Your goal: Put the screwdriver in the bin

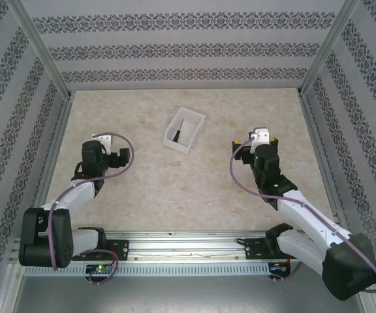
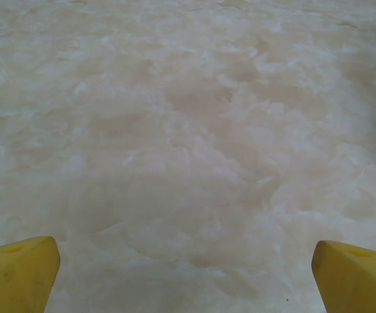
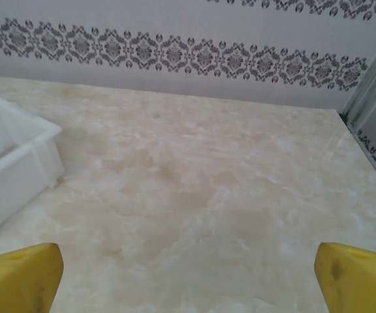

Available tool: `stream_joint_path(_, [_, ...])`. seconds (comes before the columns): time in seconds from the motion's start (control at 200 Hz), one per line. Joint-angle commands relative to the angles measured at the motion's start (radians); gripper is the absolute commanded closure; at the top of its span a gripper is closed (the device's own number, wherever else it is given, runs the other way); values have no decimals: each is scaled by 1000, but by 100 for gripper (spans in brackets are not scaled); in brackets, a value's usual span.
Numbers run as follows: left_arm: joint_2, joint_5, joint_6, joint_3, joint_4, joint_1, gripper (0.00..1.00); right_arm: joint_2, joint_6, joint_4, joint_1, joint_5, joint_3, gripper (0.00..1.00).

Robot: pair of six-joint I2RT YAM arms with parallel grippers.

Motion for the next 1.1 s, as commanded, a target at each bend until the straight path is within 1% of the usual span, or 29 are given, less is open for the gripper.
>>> stream_joint_path(0.0, [10, 49, -3, -29, 199, 0, 1, 33, -32, 142, -39, -56, -40, 2])
stream_joint_path(0.045, [18, 56, -11, -41, 229, 0, 1, 42, -35, 167, -60, -78, -52, 2])
stream_joint_path(0.1, [33, 20, -50, -91, 364, 3, 1, 54, -39, 222, -93, -114, -76, 2])
stream_joint_path(0.155, [50, 27, -10, -119, 432, 6, 1, 69, -30, 305, -136, -167, -112, 2])
stream_joint_path(0.235, [99, -18, -10, -180, 606, 12, 1, 104, 7, 383, -197, -212, -153, 2])
stream_joint_path(0.315, [120, -10, -12, -215, 680, 16, 1, 133, -35, 381, -229, -221, -164, 2])
stream_joint_path(0.365, [136, -5, -9, -225, 711, 16, 1, 159, -66, 414, -249, -226, -179, 2])
stream_joint_path(0.42, [164, -18, -14, -225, 734, 16, 1, 192, -57, 466, -288, -256, -196, 2])
stream_joint_path(0.51, [231, -53, -26, -230, 799, 16, 1, 276, -15, 590, -341, -333, -213, 2])
stream_joint_path(0.594, [303, -79, -34, -251, 904, 16, 1, 360, -10, 681, -349, -352, -210, 2])
stream_joint_path(0.724, [421, -138, -55, -279, 1087, 17, 1, 549, -21, 822, -360, -429, -183, 2])
stream_joint_path(0.754, [409, -137, -54, -278, 1070, 17, 1, 583, -11, 851, -365, -443, -168, 2])
stream_joint_path(0.804, [381, -139, -60, -265, 1001, 17, 1, 540, 3, 707, -396, -490, -144, 2])
stream_joint_path(0.814, [380, -146, -61, -262, 992, 17, 1, 533, 3, 676, -400, -495, -118, 2])
stream_joint_path(0.829, [381, -153, -66, -258, 983, 17, 1, 531, 4, 660, -403, -496, -107, 2])
stream_joint_path(0.899, [384, -189, -78, -243, 967, 19, 1, 572, 19, 777, -403, -494, -127, 2])
stream_joint_path(0.979, [377, -191, -80, -230, 930, 18, 1, 547, 9, 697, -400, -477, -110, 2])
stream_joint_path(1.059, [369, -189, -81, -212, 887, 18, 1, 563, 6, 736, -388, -460, -114, 2])
stream_joint_path(1.094, [370, -183, -78, -202, 867, 19, 1, 560, 6, 726, -388, -459, -114, 2])
